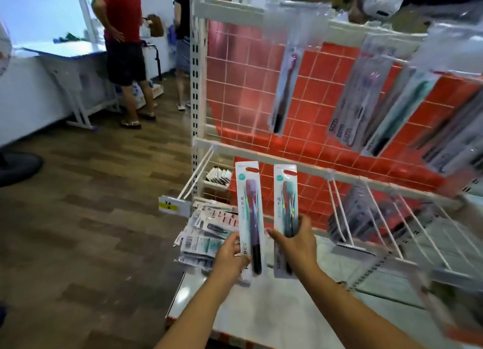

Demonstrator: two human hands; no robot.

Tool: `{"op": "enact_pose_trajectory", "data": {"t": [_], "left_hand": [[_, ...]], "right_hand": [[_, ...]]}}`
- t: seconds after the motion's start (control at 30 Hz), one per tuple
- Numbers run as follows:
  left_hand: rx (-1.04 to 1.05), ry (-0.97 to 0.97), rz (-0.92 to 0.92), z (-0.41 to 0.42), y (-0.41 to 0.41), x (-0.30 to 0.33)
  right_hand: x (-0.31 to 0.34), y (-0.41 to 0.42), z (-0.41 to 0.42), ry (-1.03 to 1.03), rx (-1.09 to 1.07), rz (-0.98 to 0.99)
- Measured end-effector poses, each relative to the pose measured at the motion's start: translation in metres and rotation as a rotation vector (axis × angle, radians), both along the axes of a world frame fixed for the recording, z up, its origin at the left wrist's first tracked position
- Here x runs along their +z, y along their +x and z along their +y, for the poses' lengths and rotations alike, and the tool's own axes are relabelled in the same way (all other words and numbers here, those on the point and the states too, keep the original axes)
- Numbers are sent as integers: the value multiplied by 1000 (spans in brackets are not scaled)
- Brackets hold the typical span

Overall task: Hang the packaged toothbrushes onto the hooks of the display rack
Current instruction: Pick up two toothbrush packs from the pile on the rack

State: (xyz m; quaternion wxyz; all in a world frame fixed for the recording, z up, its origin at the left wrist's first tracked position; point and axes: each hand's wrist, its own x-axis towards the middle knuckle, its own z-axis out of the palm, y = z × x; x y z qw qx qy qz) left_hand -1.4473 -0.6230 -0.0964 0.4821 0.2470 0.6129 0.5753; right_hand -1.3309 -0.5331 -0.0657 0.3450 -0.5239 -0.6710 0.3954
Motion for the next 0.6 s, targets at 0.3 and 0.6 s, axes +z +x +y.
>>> {"op": "enact_pose_trajectory", "data": {"t": [0.3, 0.6], "left_hand": [[-9, 174, 43, 0, -9, 39], [-62, 263, 135, -6, 6, 68]], "right_hand": [[38, 10, -7, 116, -9, 94], [50, 29, -20, 206, -35, 130]]}}
